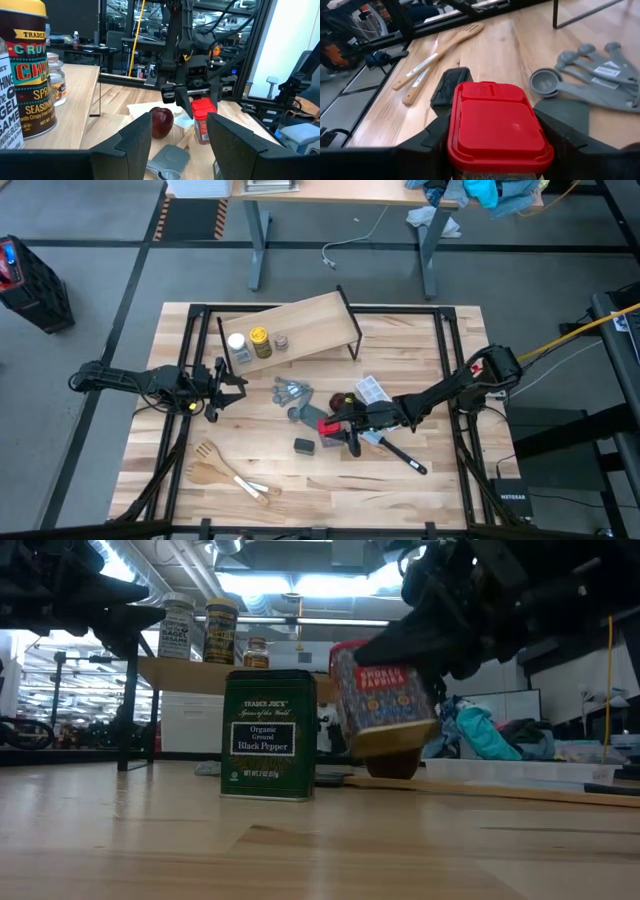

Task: Shelf spices
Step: Remove the red seasoning can from the shelf

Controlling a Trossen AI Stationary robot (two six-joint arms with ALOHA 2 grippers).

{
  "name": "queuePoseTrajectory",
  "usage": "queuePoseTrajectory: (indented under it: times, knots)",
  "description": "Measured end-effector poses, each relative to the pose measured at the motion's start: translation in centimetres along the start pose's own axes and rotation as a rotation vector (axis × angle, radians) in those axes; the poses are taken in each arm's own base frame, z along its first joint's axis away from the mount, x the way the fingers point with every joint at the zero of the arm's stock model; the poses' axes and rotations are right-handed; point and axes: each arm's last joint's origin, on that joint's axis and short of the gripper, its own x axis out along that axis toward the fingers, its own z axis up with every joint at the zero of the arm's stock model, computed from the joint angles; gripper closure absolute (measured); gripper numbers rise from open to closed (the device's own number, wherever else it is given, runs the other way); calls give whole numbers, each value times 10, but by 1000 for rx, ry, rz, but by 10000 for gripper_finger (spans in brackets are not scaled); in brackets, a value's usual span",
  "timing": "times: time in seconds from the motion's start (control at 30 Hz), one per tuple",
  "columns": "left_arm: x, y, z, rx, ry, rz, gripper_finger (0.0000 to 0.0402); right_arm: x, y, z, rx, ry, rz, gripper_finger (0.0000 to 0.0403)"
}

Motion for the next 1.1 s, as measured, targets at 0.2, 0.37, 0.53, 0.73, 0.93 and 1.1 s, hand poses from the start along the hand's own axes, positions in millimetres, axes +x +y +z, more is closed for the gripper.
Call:
queuePoseTrajectory:
  times: [0.2,0.37,0.53,0.73,0.93,1.1]
  knots:
    - [0,0,0,10,0,0,219,11,-1,-17,28,-5,1,189]
    - [0,0,0,38,0,0,219,21,-3,-25,44,-30,-6,189]
    - [0,0,0,53,0,0,219,25,-2,-25,30,-35,-6,189]
    - [0,0,0,53,1,0,219,25,-2,-25,22,-30,-1,183]
    - [0,0,0,53,1,0,219,25,-2,-29,18,11,19,119]
    - [0,0,0,53,3,0,219,25,-2,-30,17,22,40,97]
